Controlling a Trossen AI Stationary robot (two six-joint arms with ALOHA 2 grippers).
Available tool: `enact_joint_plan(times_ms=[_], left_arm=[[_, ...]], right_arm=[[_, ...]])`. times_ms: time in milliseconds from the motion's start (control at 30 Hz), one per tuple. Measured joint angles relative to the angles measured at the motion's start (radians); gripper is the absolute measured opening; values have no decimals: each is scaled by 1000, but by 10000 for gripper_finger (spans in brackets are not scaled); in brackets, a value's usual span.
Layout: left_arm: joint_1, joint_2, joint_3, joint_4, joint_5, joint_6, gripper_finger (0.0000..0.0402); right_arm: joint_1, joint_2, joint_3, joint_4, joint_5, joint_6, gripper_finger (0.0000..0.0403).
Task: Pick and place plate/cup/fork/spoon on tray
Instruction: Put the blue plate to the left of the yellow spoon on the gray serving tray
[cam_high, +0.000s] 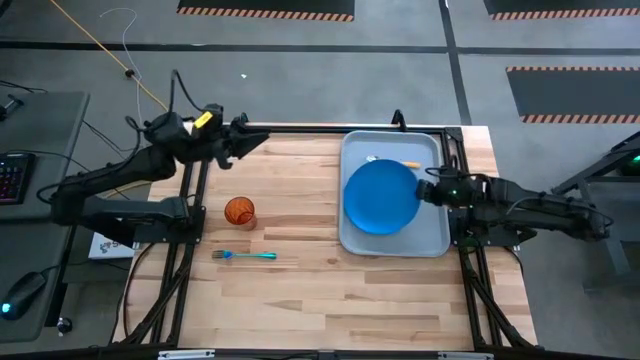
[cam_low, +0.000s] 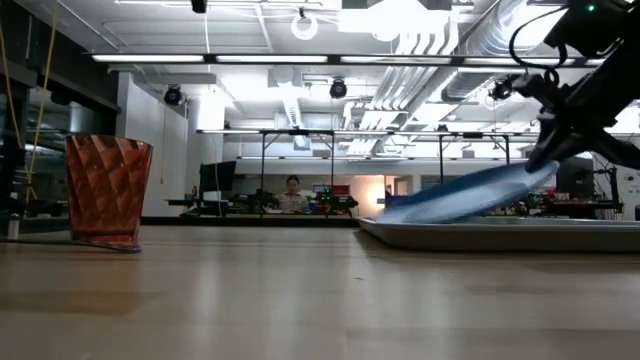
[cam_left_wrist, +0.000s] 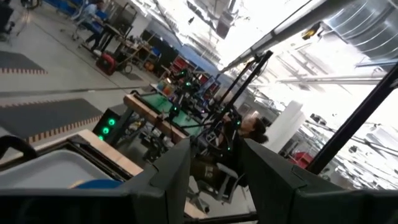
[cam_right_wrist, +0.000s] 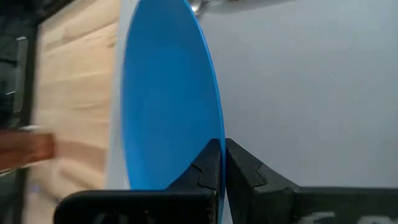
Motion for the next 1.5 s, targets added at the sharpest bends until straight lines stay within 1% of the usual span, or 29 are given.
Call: enact_joint_plan(times_ms=[100, 200, 333, 467, 567, 633, 767, 833, 900, 1033, 1200, 1400, 1500], left_arm=[[-4, 24, 0, 18, 0, 0, 136], [-4, 43, 0, 23, 0, 0, 136], [-4, 54, 0, 22, 8, 0, 136], [-4, 53, 0, 27, 9, 0, 136], [-3, 53, 0, 30, 9, -1, 136], [-3, 53, 0, 30, 9, 0, 136], [-3, 53, 0, 30, 10, -8, 136], [-3, 53, 0, 29, 10, -8, 136], [-3, 53, 0, 30, 10, -9, 136], [-3, 53, 0, 29, 10, -11, 136], [-3, 53, 0, 29, 10, -26, 136], [-3, 53, 0, 29, 11, -26, 136], [-3, 53, 0, 29, 11, -26, 136]], right_arm=[[-13, 0, 0, -36, 45, 8, 0], [-29, 7, 0, -92, 43, 22, 0], [-43, 7, 0, -155, 1, 21, 0], [-48, 10, 0, -156, -40, 25, 0], [-48, 30, 0, -167, -87, 44, 0], [-48, 51, -3, -170, -101, 55, 0], [-47, 92, -9, -157, -96, 79, 0], [-47, 109, -9, -152, -74, 87, 0], [-47, 120, -9, -147, -44, 90, 1], [-47, 125, -9, -137, -39, 119, 3], [-47, 126, -10, -155, -56, 107, 31], [-48, 126, -11, -161, -48, 104, 96], [-47, 124, -9, -175, -54, 75, 128]])
